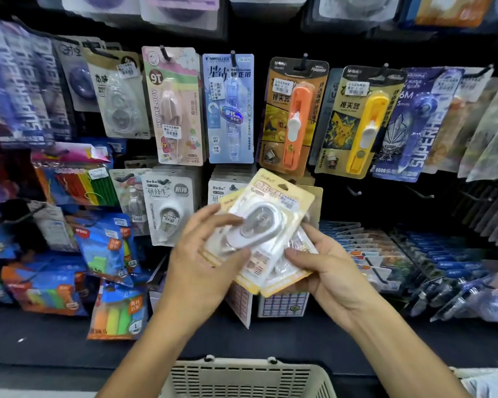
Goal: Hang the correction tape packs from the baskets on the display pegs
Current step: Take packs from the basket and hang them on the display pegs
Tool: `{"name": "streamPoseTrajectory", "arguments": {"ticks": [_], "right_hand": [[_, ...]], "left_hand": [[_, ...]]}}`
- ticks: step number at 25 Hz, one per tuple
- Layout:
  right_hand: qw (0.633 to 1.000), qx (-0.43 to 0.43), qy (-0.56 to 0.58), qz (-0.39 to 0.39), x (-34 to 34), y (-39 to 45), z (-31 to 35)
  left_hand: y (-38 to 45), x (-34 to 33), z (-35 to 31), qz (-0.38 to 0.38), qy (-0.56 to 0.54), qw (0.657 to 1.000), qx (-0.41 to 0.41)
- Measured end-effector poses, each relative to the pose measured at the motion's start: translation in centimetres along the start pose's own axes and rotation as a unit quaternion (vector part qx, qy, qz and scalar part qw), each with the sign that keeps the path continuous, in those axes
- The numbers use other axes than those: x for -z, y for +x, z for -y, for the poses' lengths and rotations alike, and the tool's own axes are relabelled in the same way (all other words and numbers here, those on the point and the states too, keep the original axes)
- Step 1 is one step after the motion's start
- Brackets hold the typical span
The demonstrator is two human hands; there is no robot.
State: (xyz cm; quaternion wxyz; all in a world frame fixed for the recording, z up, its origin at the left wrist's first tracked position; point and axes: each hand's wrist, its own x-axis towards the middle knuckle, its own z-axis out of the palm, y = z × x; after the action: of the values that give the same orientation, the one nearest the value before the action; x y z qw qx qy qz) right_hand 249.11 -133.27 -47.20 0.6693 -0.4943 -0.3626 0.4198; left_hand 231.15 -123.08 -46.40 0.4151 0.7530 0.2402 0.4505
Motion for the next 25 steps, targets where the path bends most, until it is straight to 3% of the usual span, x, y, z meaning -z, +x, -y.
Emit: {"name": "streamPoseTrajectory", "arguments": {"ticks": [2, 5, 9, 17, 22, 25], "right_hand": [[0.996, 0.012, 0.017, -0.084, 0.0, 0.2, -0.3], [0.980, 0.017, 0.036, -0.196, 0.5, 0.1, -0.6], [0.958, 0.023, -0.016, -0.286, 0.7, -0.4, -1.5], [0.948, 0.047, 0.008, -0.315, 0.8, -0.9, -1.2], [0.941, 0.071, -0.018, -0.331, 0.9, -0.8, -0.4], [0.950, 0.024, -0.058, -0.306, 1.0, -0.7, -0.8]], "left_hand": [[0.3, -0.3, 0.8, -0.096, -0.097, 0.986, 0.094], [1.0, 0.2, 1.5, -0.196, -0.231, 0.936, 0.181], [1.1, -0.2, 1.9, -0.193, -0.240, 0.936, 0.173], [-0.3, -2.0, 1.9, -0.170, -0.115, 0.962, 0.181], [-1.1, -2.9, 1.5, -0.164, -0.113, 0.960, 0.196], [-0.9, -2.5, 1.3, -0.179, -0.097, 0.963, 0.179]]}}
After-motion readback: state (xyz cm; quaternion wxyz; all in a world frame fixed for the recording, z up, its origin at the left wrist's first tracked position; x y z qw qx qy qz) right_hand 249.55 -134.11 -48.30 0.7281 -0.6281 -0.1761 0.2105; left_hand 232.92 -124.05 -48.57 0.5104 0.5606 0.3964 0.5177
